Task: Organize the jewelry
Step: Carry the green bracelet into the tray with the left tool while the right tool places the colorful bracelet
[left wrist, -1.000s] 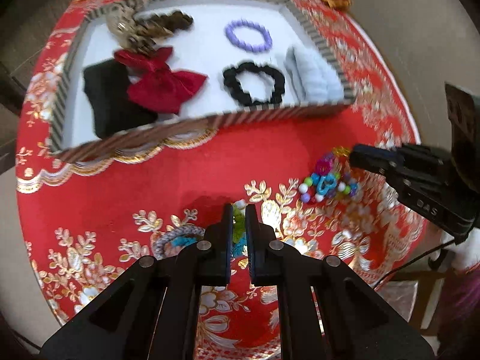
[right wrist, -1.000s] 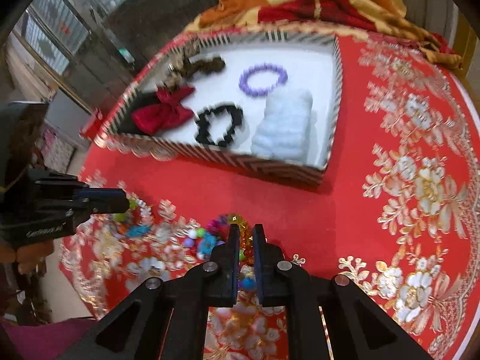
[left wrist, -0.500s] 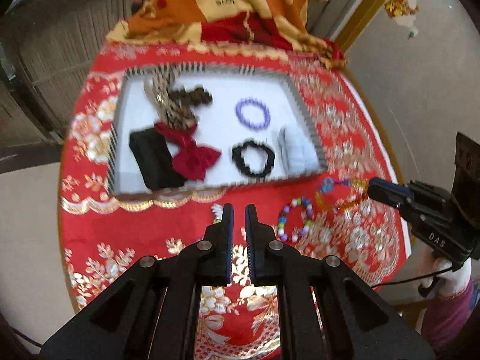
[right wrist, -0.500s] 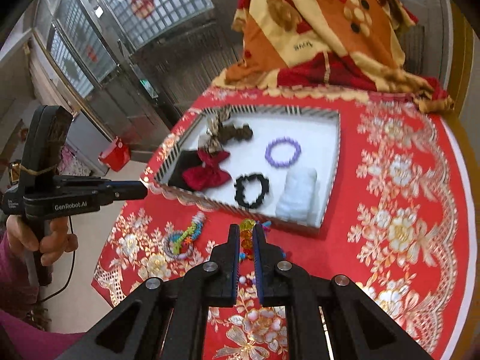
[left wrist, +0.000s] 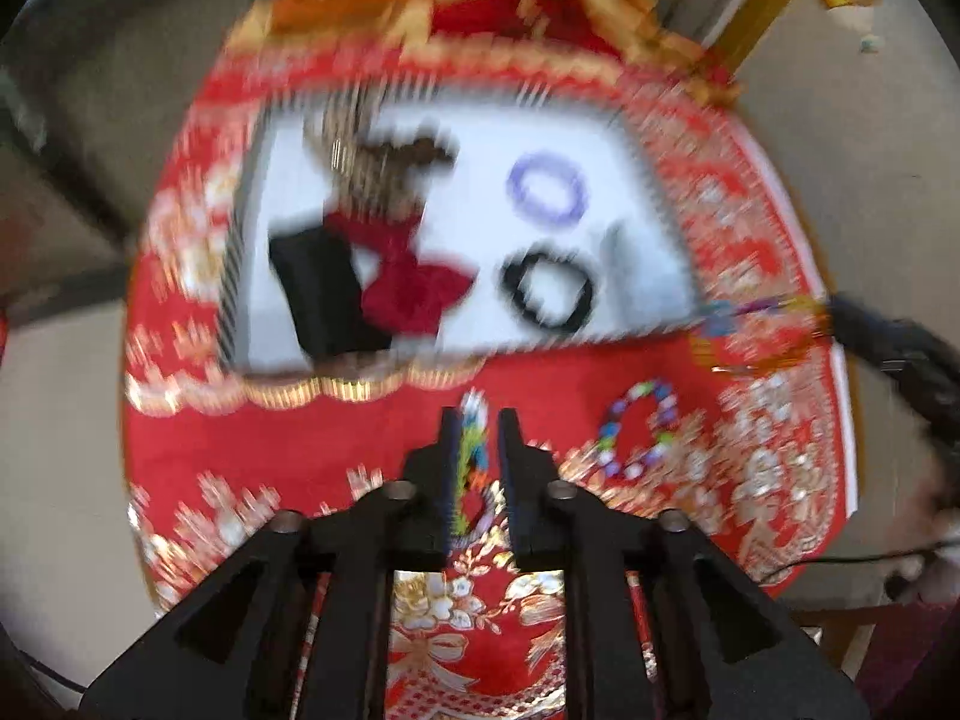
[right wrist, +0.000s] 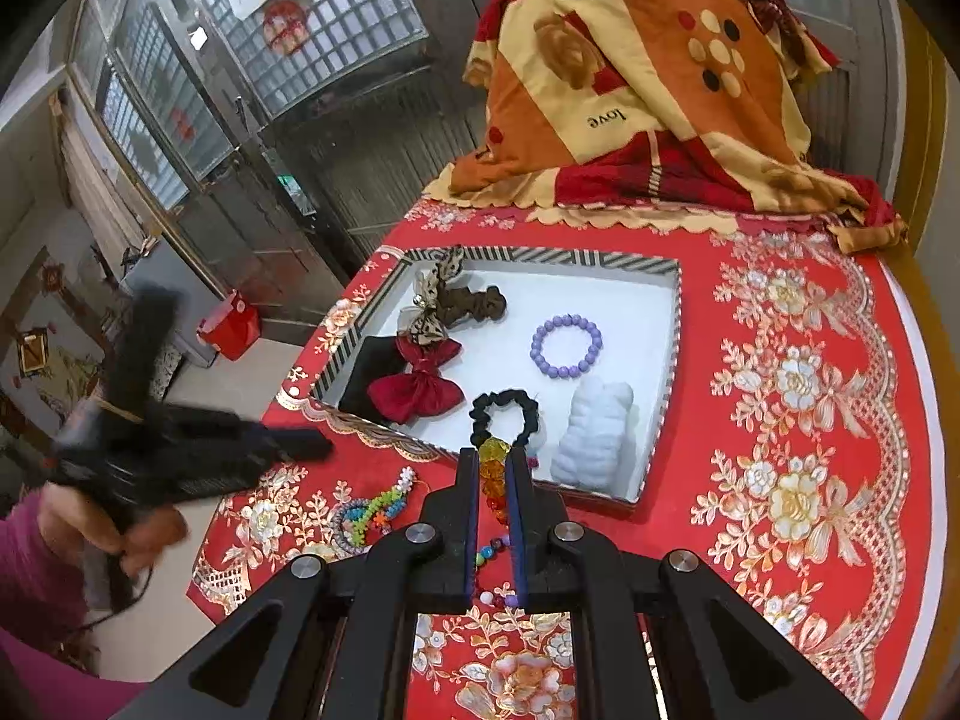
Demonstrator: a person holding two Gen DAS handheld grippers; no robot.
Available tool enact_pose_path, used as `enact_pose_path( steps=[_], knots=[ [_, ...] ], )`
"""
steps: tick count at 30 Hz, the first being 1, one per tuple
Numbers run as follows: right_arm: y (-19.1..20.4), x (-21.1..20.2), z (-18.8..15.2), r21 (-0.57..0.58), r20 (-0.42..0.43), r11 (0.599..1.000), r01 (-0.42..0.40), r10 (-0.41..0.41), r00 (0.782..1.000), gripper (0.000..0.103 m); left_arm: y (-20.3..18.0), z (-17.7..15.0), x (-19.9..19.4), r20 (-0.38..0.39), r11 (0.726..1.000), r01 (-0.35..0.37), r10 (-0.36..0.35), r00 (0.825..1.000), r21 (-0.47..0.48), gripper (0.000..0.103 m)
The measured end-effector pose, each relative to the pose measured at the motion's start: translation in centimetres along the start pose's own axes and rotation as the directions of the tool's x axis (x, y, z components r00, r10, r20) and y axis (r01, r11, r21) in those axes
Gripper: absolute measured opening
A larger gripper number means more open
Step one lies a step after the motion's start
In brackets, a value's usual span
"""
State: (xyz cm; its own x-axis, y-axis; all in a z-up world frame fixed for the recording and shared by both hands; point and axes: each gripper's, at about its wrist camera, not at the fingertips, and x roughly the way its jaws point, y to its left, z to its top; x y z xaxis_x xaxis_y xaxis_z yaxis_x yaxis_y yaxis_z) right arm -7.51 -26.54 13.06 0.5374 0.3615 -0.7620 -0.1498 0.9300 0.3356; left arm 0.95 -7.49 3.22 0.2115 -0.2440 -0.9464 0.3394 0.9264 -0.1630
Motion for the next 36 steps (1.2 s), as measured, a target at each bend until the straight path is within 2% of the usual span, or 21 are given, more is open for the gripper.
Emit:
enact_pose_path(
  steps=[1, 7, 11, 12, 13, 16, 20, 28, 31, 36],
  knots=[
    [-0.1, 0.1, -0.2, 0.006, -0.005, 1.0, -0.001, 0.001, 1.0, 0.008, 0.1, -0.1, 0.8, -0.014, 1.0, -0.007, 0.007, 1.0, -0.007, 0.026],
    [0.0, 0.3, -1.0, 0.016, -0.025, 1.0, 0.007, -0.006, 1.0, 0.008, -0.9, 0.0, 6.5, -0.08, 0.997, -0.074, 0.073, 0.994, 0.0, 0.028],
    [0.1, 0.1, -1.2, 0.02, -0.021, 1.0, 0.008, -0.007, 1.0, 0.008, -1.3, 0.0, 7.7, -0.066, 0.99, -0.139, 0.141, 0.988, 0.034, 0.028],
    [0.1, 0.0, -1.2, 0.022, -0.017, 1.0, 0.007, -0.006, 1.0, 0.008, -1.2, 0.1, 7.7, -0.055, 0.99, -0.135, 0.136, 0.989, 0.03, 0.026],
    [0.1, 0.0, -1.2, 0.023, -0.016, 1.0, 0.005, -0.005, 1.0, 0.008, -1.2, 0.1, 7.7, -0.051, 0.992, -0.121, 0.122, 0.991, 0.028, 0.013],
    [0.1, 0.0, -1.2, 0.026, -0.013, 1.0, 0.002, -0.002, 1.0, 0.008, -0.9, 0.3, 7.6, -0.051, 0.996, -0.089, 0.09, 0.995, 0.01, 0.013],
    [0.3, -0.1, -1.1, 0.018, -0.009, 1.0, -0.007, 0.007, 1.0, 0.008, -0.2, 0.1, 5.1, -0.03, 1.0, -0.024, 0.024, 0.999, -0.005, 0.013],
    [0.9, -0.7, 0.0, -0.011, 0.014, 1.0, -0.018, 0.018, 1.0, 0.008, 0.9, 0.7, -3.6, 0.101, 0.998, 0.06, -0.057, 0.993, -0.029, 0.013],
    [0.8, -0.7, 0.7, -0.017, 0.022, 1.0, -0.019, 0.02, 1.0, 0.008, 0.2, 1.5, -6.2, 0.158, 0.997, 0.067, -0.062, 0.986, -0.028, 0.013],
    [0.5, -0.1, 2.4, -0.032, 0.025, 0.999, -0.006, 0.006, 1.0, 0.008, -0.4, 4.1, -7.8, 0.209, 0.999, 0.047, -0.04, 0.977, -0.028, 0.013]
  ],
)
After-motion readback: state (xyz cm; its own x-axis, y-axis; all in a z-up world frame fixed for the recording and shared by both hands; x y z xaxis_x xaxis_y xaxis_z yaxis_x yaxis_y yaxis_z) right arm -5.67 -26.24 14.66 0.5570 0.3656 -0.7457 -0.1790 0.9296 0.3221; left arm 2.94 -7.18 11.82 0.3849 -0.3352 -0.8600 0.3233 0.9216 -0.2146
